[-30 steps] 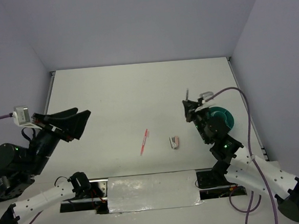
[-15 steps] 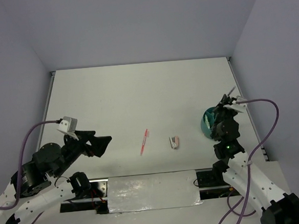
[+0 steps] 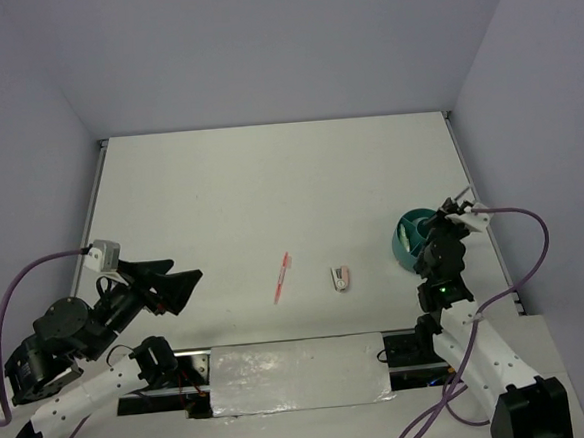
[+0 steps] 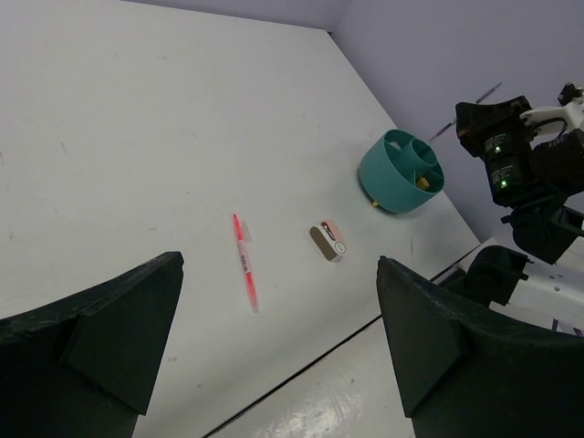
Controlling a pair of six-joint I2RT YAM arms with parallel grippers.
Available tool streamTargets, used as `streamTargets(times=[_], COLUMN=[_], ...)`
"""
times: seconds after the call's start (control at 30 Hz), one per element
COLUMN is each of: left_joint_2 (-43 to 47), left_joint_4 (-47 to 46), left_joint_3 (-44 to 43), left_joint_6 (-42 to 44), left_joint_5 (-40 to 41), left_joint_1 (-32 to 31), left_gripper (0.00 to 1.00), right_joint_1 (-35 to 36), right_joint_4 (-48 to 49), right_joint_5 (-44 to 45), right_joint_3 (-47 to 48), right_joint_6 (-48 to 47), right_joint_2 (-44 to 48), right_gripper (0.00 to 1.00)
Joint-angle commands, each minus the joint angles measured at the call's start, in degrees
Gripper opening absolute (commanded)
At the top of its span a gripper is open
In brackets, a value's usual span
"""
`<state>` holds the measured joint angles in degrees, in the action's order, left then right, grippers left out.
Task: Sort the stationery into containers
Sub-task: Place the pen in the storage box.
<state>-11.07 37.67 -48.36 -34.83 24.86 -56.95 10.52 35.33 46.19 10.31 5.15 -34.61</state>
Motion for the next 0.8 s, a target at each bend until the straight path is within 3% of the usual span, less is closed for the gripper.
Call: streamTargets(times=[0.0,0.4,0.63,0.77], left_joint_2=[0.8,2.2,2.1,1.9], left_joint_4=[-0.6,-0.8,-0.8,-0.8], left_joint_3=[0.3,0.4,0.4,0.5], left_joint_6=[-0.7,-0.3,-0.2,-0.2], left_joint_5=[1.0,0.7,0.5,0.6], left_joint_1=[-0.2,-0.2,-0.3,-0.3], left_gripper=[0.99,0.99,0.99,0.99], right_joint_1=[-1.0,-2.0,-2.0,-2.0], right_joint_4=[0.5,-0.9,-3.9,-4.9], right_joint_5=[-1.2,-2.9,-4.2,-6.7], right_joint_3=[-2.0,-3.9,-2.5,-1.3], right_joint_6=[4.0,10.0,10.5,9.8], right_joint_2=[-0.9,-4.8,-4.7,-2.8], right_gripper=[0.00,0.08,0.45,0.52])
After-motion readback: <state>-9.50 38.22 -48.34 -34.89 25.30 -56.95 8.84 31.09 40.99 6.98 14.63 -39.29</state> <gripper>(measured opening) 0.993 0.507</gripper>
